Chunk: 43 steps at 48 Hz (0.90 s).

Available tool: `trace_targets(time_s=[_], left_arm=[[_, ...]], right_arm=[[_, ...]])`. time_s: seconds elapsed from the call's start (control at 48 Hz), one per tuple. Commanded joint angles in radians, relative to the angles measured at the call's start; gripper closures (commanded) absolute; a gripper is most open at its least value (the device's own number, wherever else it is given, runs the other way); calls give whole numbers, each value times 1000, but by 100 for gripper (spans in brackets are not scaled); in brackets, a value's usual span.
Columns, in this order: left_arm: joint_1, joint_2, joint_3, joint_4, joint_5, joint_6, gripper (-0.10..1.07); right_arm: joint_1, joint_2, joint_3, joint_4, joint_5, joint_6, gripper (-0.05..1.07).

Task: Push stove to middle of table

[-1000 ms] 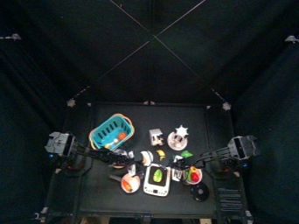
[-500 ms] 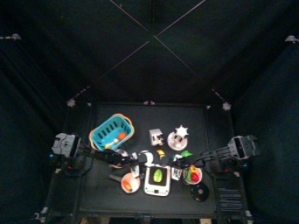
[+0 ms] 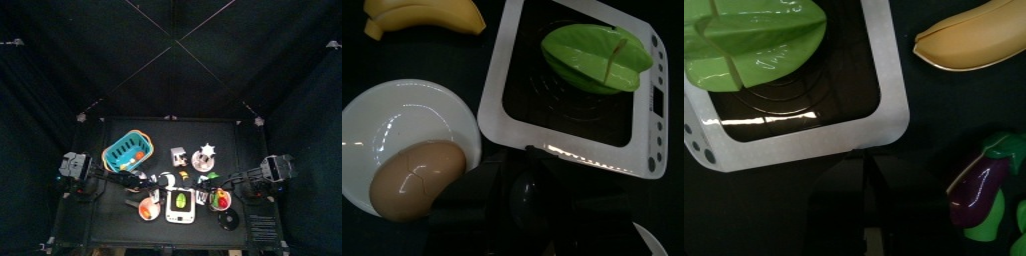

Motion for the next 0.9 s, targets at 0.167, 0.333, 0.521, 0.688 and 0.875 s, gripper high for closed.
trace_targets(time_s=[0.167, 0.333, 0.521, 0.688, 0.875], left_arm=[[3, -26, 12, -6, -3, -2, 29], [5, -26, 12, -6, -6, 0, 30], [5, -26, 14, -6, -17, 2, 29], [21, -26, 12, -5, -51, 2, 30], [40, -26, 14, -5, -61, 5, 29]], right_arm=[[-38, -5, -41, -23, -44, 0, 88], [-37, 0, -40, -20, -40, 0, 88], [-35, -3, -40, -18, -37, 0, 88], [-32, -3, -38, -18, -37, 0, 88], [-29, -3, -40, -17, -35, 2, 88]])
